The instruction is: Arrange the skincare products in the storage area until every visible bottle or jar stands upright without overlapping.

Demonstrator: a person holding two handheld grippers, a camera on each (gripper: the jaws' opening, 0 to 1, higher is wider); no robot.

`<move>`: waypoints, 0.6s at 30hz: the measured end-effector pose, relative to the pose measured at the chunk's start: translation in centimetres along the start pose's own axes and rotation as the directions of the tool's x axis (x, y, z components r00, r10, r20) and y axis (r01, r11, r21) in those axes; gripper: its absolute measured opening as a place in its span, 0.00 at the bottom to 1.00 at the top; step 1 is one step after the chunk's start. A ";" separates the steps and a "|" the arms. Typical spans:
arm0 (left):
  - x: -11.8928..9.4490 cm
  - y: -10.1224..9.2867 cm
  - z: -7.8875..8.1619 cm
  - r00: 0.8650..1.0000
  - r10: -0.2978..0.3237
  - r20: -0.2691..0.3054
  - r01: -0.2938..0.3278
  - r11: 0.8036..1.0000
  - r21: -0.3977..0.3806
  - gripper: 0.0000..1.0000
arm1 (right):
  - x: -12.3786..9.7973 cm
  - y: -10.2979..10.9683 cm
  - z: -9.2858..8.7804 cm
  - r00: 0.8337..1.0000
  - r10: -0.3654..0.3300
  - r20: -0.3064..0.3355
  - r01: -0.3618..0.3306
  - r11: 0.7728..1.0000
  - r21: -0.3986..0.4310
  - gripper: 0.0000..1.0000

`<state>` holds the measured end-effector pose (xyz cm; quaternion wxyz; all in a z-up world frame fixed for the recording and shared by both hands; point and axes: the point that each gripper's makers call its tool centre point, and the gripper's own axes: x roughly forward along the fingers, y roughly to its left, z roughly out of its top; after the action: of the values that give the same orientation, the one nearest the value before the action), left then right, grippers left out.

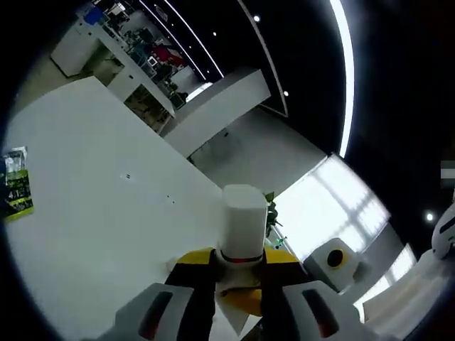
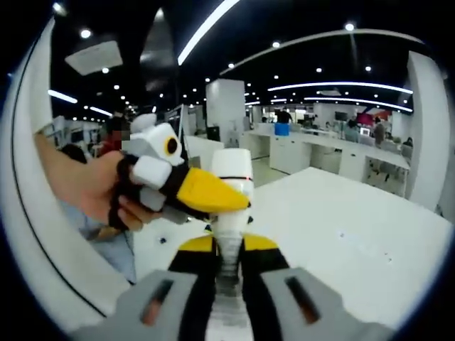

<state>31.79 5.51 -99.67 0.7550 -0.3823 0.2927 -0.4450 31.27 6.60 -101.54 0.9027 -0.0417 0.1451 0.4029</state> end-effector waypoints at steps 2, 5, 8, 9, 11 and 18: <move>-0.1 0.1 0.2 1.000 0.001 0.015 0.000 1.000 -0.014 0.20 | 0.1 0.0 0.2 1.000 -0.002 0.004 0.002 1.000 -0.011 0.13; -0.5 0.5 0.8 0.999 0.008 0.049 -0.005 0.999 -0.043 0.20 | 0.1 -0.1 0.4 1.000 -0.014 0.014 0.014 0.999 -0.050 0.15; -0.9 1.0 1.5 0.997 0.024 0.072 -0.021 0.999 -0.042 0.19 | -0.1 -0.4 0.4 1.000 -0.023 0.015 0.023 0.999 -0.028 0.21; -1.0 1.2 1.8 0.996 0.030 0.080 -0.027 0.999 -0.043 0.19 | -0.3 -0.5 0.2 1.000 -0.026 0.014 0.026 0.999 -0.023 0.22; -1.5 1.5 2.6 0.994 0.035 0.103 -0.031 0.998 -0.048 0.19 | -0.7 -0.6 0.0 1.000 -0.025 0.010 0.025 1.000 -0.012 0.23; -2.1 1.4 4.9 0.985 0.029 0.171 -0.027 0.999 -0.018 0.19 | -2.1 -1.9 -0.6 0.996 -0.050 0.072 0.031 0.968 0.251 0.37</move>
<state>35.33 9.39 -97.97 0.7805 -0.4208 0.2357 -0.3977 31.21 3.68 -101.54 0.9138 0.0849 0.1585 0.3642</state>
